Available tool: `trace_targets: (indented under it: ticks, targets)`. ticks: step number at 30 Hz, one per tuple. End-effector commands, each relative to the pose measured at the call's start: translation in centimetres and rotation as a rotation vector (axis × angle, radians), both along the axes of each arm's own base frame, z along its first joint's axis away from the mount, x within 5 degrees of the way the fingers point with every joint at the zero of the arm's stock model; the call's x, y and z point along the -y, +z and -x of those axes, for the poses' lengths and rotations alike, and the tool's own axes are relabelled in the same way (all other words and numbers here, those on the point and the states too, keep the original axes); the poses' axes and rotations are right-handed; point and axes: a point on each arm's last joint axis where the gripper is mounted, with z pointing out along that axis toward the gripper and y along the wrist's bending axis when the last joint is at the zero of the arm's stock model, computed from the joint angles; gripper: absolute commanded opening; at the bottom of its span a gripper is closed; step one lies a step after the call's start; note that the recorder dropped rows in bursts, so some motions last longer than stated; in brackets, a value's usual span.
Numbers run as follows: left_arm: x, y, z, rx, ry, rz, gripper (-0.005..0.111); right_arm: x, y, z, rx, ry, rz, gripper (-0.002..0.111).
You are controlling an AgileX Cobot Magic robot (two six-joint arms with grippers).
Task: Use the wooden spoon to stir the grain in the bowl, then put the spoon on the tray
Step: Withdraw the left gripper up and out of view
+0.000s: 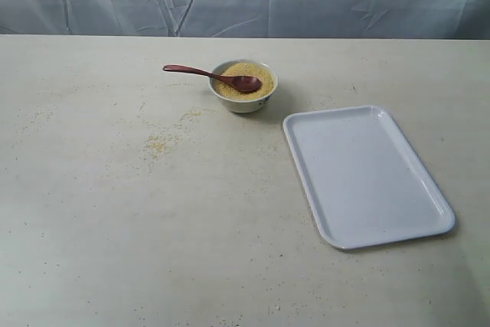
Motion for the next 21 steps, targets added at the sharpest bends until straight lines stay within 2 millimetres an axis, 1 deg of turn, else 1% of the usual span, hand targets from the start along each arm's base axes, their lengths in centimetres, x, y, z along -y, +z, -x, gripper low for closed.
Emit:
trace_targets:
  ticks: [1,3,7,9,11,12,13,14,16,17,21]
  targets:
    - [-0.4,2.4,1.8,0.088,0.034,0.043,0.0,0.0,0.0,0.0,0.014,0.001,-0.003,-0.001]
    - [-0.5,3.1,2.6,0.116,0.037,0.05,0.0,0.0,0.0,0.0,0.014,0.001,-0.003,-0.001]
    - [-1.0,4.4,5.1,0.196,0.059,0.081,0.0,0.0,0.0,0.0,0.014,0.001,-0.003,-0.001]
    - [-1.4,4.5,6.4,0.236,0.075,0.099,0.0,0.0,0.0,0.0,0.014,0.001,-0.003,-0.001]
    - [-1.8,4.0,7.8,0.286,0.08,0.094,0.0,0.0,0.0,0.0,0.014,0.001,-0.003,-0.001]
    - [-2.0,3.7,8.3,0.31,0.084,0.082,0.0,0.0,0.0,0.0,0.014,0.001,-0.003,-0.001]
    - [-2.6,2.9,9.2,0.315,0.092,0.057,0.0,0.0,0.0,0.0,0.014,0.001,-0.003,-0.001]
    - [-2.8,2.5,9.7,0.327,0.096,0.056,0.0,0.0,0.0,0.0,0.014,0.001,-0.003,-0.001]
    - [-3.4,1.0,11.2,0.327,0.112,0.068,0.0,0.0,0.0,0.0,0.014,0.001,-0.003,-0.001]
    - [-3.6,-0.1,11.8,0.312,0.12,0.083,0.0,0.0,0.0,0.0,0.014,0.001,-0.003,-0.001]
    - [-3.9,-3.0,14.6,0.354,0.155,0.173,0.0,0.0,0.0,0.0,0.014,0.001,-0.003,-0.001]
